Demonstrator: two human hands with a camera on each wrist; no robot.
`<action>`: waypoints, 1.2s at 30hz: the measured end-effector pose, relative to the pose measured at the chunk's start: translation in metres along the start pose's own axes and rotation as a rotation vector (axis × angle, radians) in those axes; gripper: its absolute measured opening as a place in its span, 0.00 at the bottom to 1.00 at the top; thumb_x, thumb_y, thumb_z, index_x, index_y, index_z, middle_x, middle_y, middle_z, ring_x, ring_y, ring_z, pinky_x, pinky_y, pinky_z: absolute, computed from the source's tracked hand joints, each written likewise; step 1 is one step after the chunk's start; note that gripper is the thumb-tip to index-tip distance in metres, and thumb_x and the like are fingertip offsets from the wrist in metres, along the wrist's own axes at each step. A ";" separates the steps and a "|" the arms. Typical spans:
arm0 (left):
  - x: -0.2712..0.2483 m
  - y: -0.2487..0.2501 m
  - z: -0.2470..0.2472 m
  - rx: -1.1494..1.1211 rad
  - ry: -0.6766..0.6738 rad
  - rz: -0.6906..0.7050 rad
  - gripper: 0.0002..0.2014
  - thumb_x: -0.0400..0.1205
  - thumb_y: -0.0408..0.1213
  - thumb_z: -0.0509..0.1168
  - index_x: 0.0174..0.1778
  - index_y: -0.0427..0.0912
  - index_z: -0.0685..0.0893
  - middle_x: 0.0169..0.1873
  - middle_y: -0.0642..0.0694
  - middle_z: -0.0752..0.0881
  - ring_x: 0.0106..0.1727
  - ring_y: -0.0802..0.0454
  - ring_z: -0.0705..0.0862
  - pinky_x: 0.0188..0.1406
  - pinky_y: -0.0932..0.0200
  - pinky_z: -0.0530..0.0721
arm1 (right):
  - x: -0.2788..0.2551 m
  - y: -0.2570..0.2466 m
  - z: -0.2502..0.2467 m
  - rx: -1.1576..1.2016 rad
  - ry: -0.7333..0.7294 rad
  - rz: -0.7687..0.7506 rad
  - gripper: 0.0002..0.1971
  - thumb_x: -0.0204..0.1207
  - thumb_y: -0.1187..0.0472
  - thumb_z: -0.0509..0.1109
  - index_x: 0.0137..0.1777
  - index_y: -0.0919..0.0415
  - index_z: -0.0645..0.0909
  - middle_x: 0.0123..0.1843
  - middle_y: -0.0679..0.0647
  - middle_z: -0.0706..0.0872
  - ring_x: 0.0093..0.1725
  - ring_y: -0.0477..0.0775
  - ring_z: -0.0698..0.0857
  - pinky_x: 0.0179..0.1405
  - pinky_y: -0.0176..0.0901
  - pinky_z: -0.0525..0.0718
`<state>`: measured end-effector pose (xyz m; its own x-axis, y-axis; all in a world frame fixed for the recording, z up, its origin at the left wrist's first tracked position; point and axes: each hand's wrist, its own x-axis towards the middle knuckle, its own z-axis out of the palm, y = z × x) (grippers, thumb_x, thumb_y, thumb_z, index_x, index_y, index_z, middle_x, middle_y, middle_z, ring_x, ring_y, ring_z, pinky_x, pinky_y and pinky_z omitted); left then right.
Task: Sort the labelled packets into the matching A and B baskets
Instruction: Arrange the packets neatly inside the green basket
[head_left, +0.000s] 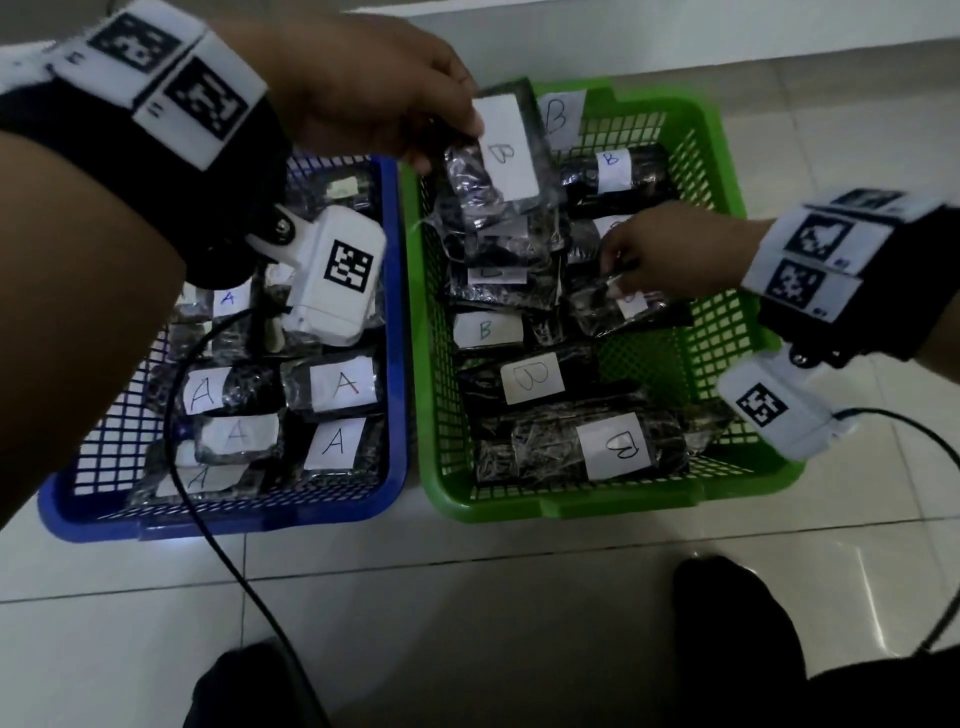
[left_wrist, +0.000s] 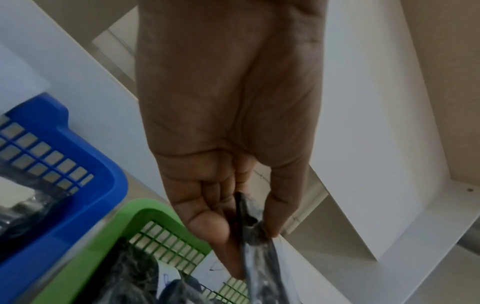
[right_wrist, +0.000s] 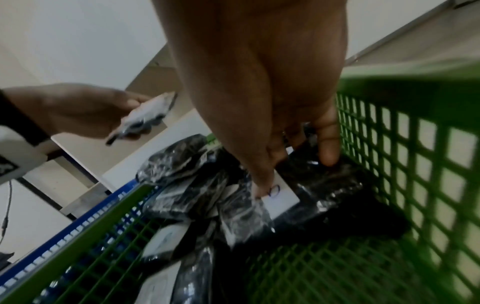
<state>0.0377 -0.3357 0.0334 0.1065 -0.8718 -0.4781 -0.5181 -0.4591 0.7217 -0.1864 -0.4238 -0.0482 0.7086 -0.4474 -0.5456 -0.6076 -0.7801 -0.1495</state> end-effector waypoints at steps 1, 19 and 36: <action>0.000 0.001 0.001 -0.031 -0.002 0.008 0.05 0.83 0.34 0.63 0.41 0.45 0.76 0.38 0.49 0.84 0.37 0.57 0.82 0.38 0.65 0.83 | -0.001 -0.001 0.005 -0.016 0.034 0.011 0.17 0.76 0.58 0.72 0.62 0.63 0.81 0.56 0.63 0.86 0.53 0.62 0.83 0.49 0.42 0.77; 0.015 -0.010 0.051 0.562 0.023 0.165 0.32 0.71 0.54 0.73 0.68 0.48 0.72 0.64 0.45 0.77 0.65 0.46 0.75 0.56 0.59 0.73 | -0.015 0.026 -0.042 0.745 -0.081 0.106 0.18 0.77 0.63 0.68 0.67 0.61 0.75 0.53 0.62 0.87 0.45 0.57 0.83 0.42 0.46 0.81; 0.006 -0.007 0.040 0.471 0.045 0.241 0.35 0.69 0.49 0.77 0.69 0.47 0.70 0.63 0.48 0.79 0.57 0.51 0.79 0.55 0.54 0.80 | -0.005 0.009 -0.019 0.340 0.439 0.141 0.14 0.83 0.57 0.59 0.58 0.69 0.75 0.47 0.67 0.85 0.34 0.60 0.79 0.33 0.47 0.78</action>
<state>0.0081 -0.3312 0.0055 -0.0314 -0.9544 -0.2969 -0.8563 -0.1275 0.5004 -0.1888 -0.4365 -0.0314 0.6508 -0.7335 -0.1962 -0.7367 -0.5476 -0.3967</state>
